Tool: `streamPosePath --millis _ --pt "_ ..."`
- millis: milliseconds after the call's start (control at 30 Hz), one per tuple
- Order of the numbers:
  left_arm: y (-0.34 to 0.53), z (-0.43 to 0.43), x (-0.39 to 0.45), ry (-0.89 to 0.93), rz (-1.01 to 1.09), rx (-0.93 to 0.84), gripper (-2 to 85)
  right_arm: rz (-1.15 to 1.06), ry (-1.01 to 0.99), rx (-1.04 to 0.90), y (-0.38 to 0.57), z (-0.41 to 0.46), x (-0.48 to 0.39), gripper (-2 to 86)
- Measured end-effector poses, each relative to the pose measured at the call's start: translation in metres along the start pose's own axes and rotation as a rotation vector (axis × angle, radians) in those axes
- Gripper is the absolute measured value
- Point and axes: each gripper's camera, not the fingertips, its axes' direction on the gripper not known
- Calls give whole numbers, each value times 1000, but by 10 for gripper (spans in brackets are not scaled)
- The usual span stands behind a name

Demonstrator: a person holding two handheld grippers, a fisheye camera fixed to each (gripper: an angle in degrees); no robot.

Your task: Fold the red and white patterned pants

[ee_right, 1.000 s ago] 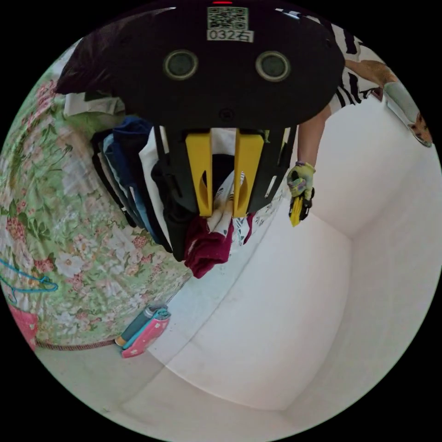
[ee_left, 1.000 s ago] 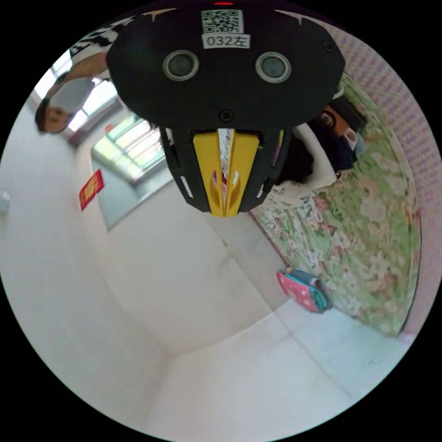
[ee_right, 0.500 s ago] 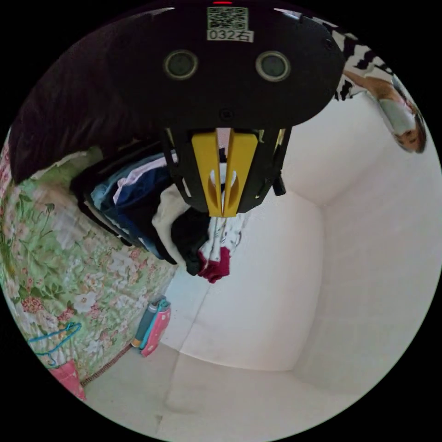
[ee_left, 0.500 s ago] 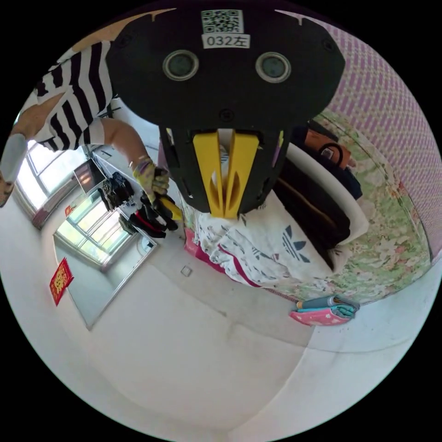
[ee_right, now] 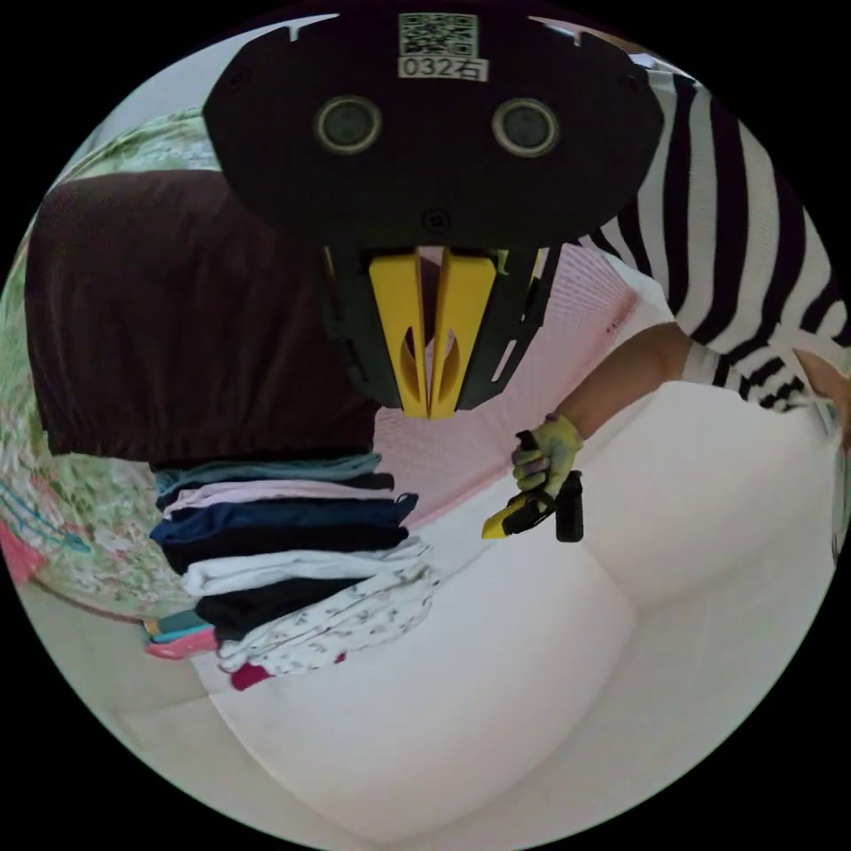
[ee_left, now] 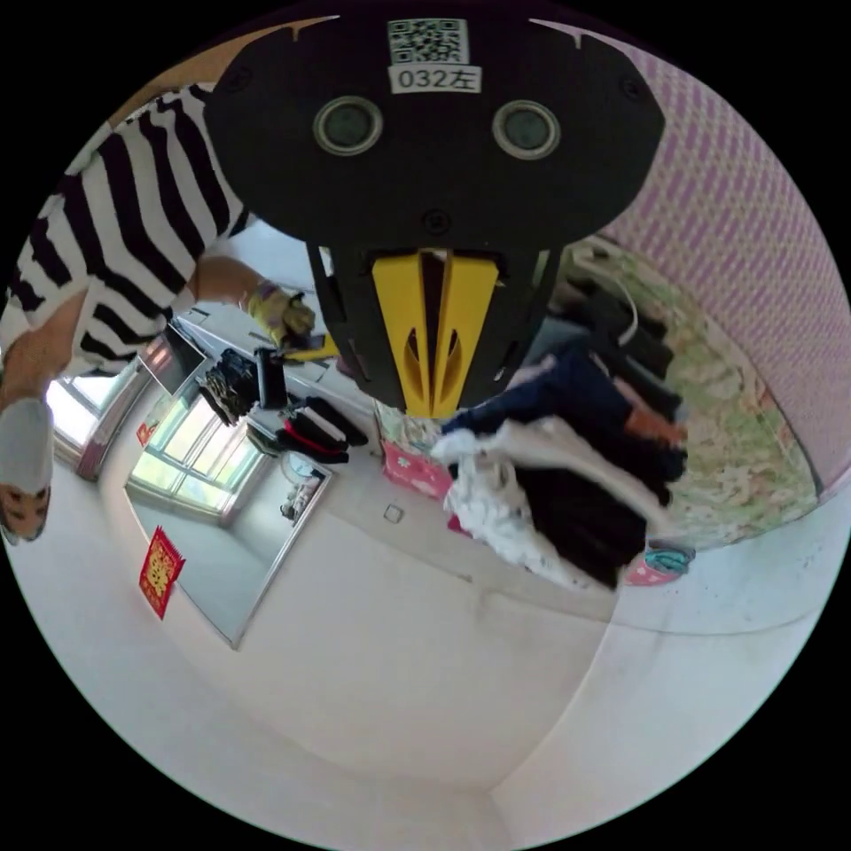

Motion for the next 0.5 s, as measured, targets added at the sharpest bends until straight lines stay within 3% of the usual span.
streamPosePath --millis 100,200,367,500 --pt "77 -37 12 30 -112 -136 -9 -167 67 -150 -5 40 -52 -10" --pt "179 -88 26 16 -404 -170 -9 -381 57 -299 -7 95 -108 -10" --pt "338 -194 106 -94 -998 -41 -9 -553 -241 -652 3 217 -193 -10" --pt "386 -258 175 -138 -1226 172 -9 -668 -362 -834 15 272 -268 -10"
